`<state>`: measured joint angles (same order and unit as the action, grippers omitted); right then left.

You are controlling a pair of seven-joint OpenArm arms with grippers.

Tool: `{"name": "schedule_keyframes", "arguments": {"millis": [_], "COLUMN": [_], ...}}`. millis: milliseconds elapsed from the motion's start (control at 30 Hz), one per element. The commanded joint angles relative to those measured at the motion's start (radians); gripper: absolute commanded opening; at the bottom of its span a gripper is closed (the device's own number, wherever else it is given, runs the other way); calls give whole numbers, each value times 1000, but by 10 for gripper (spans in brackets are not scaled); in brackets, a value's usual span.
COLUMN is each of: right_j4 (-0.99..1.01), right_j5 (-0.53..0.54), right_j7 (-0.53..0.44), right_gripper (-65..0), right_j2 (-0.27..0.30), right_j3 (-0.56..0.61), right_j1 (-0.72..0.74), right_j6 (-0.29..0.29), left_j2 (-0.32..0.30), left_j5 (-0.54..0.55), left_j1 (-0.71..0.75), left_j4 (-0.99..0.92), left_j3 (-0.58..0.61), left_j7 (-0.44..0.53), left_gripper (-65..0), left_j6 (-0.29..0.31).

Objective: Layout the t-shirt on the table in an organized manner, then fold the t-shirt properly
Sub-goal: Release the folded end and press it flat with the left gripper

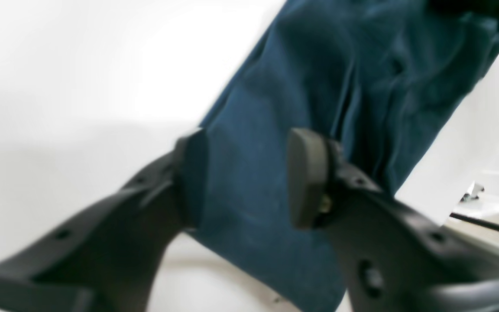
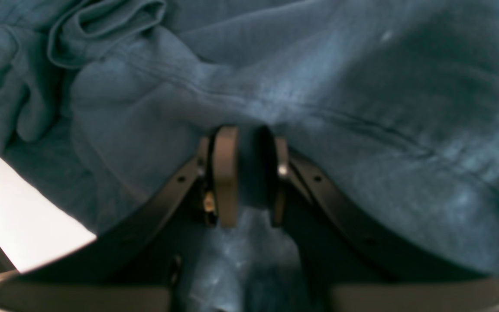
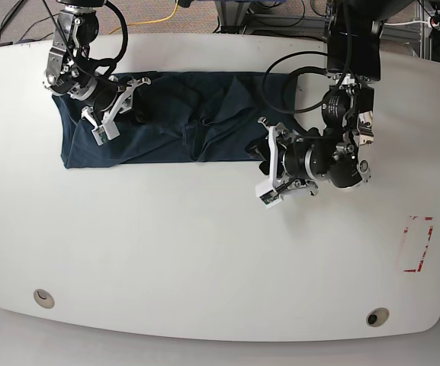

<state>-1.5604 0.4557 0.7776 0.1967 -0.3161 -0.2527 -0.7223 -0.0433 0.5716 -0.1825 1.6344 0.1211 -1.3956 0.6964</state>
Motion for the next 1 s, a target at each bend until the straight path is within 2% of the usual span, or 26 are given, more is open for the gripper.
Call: {"name": "schedule_keyframes", "arguments": {"millis": [0, 67, 200, 333, 700, 867, 967], "right_j4": [7, 7, 7, 7, 7, 7, 7], "right_j5": [-65, -67, -67, -68, -67, -67, -67], "right_j7": [64, 64, 64, 64, 64, 64, 64], "right_gripper": [-534, -534, -534, -534, -534, -534, -534], "right_j2": [7, -6, -9, -10, -10, -9, -9], "right_j3": [1, 1, 1, 1, 1, 1, 1], "right_j1": [-7, -7, -7, -7, -7, -9, -9], "right_j6": [24, 24, 24, 24, 24, 24, 24], "left_j2": [0, 0, 6, 6, 0, 7, 41], "left_j5": [5, -15, -69, -117, -121, -120, -120], "left_j1": [-13, 1, 30, 38, 122, 128, 128], "left_j4": [20, 22, 22, 22, 128, 139, 135], "left_j3": [-1, 2, 7, 50, 160, 243, 288], "left_j7": [22, 22, 22, 22, 20, 20, 20], "left_gripper": [-476, -536, -606, -611, -610, -610, -610], "left_j6": [2, 2, 2, 2, 2, 2, 2]}}
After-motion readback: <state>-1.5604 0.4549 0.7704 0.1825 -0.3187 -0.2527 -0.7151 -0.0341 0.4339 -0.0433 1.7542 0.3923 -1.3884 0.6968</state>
